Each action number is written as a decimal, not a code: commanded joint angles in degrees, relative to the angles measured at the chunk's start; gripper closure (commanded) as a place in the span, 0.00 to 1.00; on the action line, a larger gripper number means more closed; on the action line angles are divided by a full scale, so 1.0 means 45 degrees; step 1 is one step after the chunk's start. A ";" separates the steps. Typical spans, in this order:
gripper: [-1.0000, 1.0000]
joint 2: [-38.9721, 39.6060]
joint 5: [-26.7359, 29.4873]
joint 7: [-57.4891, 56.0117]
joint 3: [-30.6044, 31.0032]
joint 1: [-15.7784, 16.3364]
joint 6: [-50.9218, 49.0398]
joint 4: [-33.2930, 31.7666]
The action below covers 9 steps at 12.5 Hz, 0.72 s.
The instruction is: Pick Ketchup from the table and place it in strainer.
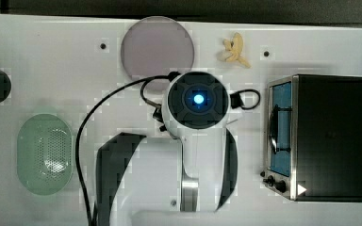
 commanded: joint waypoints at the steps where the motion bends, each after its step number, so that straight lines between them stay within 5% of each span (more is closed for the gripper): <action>1: 0.00 0.0123 0.0049 -0.4420 0.0017 -0.0030 0.1398 -0.0751; 4: 0.00 0.0664 0.0046 -0.6665 0.0072 -0.0003 0.3383 -0.1813; 9: 0.00 0.2453 -0.0610 -0.6791 0.0128 -0.0004 0.5704 -0.2595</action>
